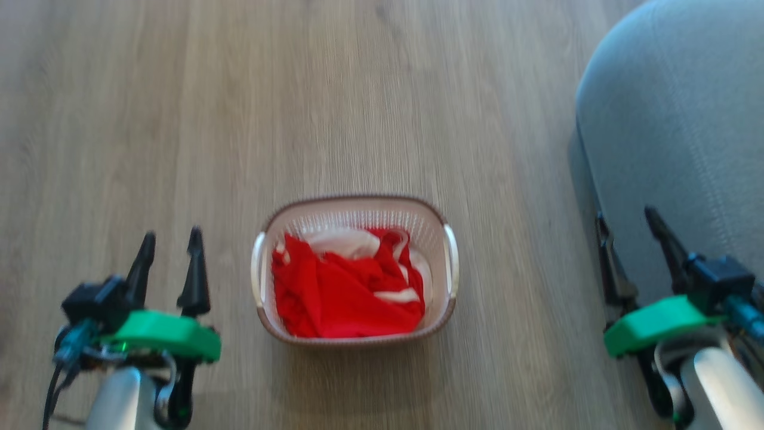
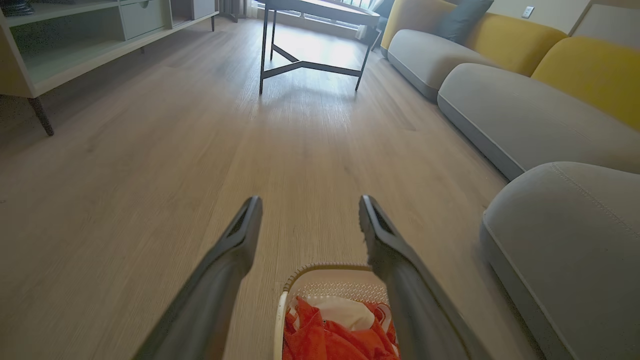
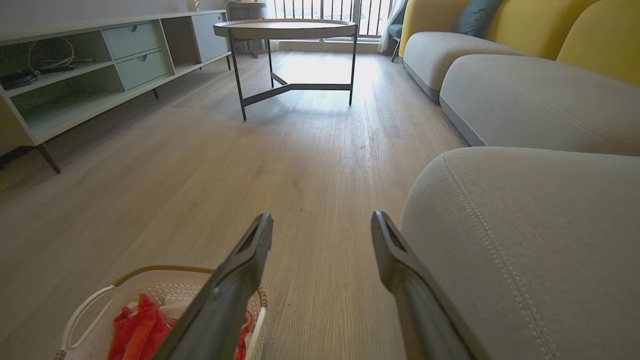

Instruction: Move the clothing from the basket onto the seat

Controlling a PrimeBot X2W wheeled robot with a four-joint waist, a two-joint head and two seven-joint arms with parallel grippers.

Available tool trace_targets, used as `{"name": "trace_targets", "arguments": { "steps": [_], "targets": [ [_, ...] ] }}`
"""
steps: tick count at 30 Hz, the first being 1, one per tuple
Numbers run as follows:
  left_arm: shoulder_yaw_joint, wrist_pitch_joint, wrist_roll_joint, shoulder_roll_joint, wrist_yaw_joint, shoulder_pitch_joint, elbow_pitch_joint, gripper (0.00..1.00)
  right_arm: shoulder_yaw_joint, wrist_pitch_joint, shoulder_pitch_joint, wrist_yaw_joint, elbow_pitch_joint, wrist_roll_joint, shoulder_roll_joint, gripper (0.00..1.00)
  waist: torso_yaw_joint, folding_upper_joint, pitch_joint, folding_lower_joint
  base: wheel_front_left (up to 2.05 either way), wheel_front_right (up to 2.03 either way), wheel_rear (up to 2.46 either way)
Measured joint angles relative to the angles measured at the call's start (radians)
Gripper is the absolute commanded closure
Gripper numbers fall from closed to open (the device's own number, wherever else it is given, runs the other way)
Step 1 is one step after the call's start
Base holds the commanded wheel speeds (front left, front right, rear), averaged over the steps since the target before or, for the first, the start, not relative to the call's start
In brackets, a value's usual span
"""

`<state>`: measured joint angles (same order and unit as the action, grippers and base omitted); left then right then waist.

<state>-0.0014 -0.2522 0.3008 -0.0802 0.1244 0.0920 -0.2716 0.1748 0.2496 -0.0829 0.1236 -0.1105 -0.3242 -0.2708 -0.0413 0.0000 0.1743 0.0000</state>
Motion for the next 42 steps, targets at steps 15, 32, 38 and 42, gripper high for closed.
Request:
{"name": "trace_targets", "arguments": {
  "steps": [15,32,38,42],
  "targets": [
    [-0.151,0.050,-0.059,-0.007,-0.001,0.303,-0.025,0.00,-0.012,0.000,-0.223,0.000,0.069,0.035,0.051,0.00,-0.040,0.0000,0.304,0.0003,0.00,0.00,0.00],
    [-0.282,0.369,-0.221,-0.023,-0.066,0.603,-0.305,0.00,-0.002,0.002,-0.336,0.000,0.106,0.042,0.118,0.00,-0.164,0.0000,0.565,0.0000,0.00,0.00,0.00],
    [-0.307,0.440,-0.226,-0.018,-0.062,0.673,-0.399,0.00,0.005,0.002,-0.348,0.000,0.111,0.042,0.137,0.00,-0.197,-0.0001,0.630,0.0001,0.00,0.00,0.00],
    [-0.309,0.465,-0.225,-0.017,-0.062,0.689,-0.439,0.00,0.006,0.002,-0.349,0.000,0.112,0.042,0.138,0.00,-0.208,-0.0001,0.656,0.0001,0.00,0.00,0.00]
  ]
}}
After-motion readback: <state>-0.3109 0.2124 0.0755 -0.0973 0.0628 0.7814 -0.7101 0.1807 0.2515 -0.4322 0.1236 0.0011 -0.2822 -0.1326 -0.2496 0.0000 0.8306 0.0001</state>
